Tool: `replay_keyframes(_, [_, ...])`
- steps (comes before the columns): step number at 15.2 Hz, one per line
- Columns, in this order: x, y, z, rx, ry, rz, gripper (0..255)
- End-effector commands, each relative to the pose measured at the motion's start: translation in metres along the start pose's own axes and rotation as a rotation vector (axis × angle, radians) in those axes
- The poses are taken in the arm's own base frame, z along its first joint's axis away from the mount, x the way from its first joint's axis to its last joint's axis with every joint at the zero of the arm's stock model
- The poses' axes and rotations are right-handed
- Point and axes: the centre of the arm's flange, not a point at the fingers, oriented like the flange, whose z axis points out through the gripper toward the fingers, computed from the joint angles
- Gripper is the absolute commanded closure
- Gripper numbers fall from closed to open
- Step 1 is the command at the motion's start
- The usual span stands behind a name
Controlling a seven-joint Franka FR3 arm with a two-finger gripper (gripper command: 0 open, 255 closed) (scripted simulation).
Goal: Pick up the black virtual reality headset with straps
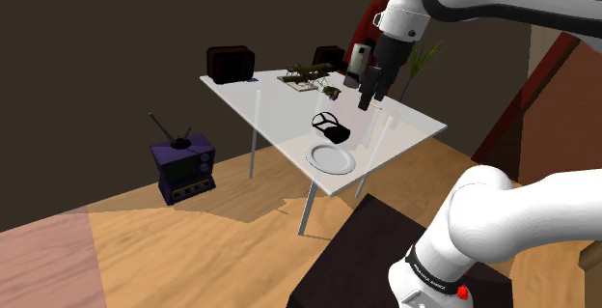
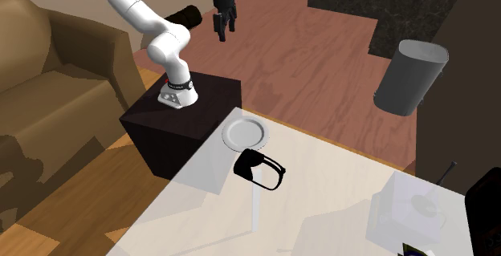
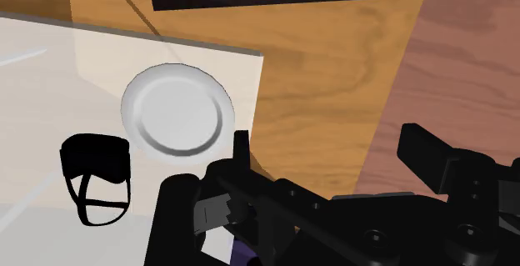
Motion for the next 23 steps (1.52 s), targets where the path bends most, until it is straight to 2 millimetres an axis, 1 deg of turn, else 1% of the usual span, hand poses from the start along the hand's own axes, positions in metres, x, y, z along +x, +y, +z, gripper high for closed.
replay_keyframes(1, [0.000,0.000,0.000,0.000,0.000,0.000,0])
replay_keyframes(12, [0.088,0.098,0.069,0.005,-0.025,0.052,0])
replay_keyframes(23, [0.168,0.200,0.140,0.011,-0.051,0.103,0])
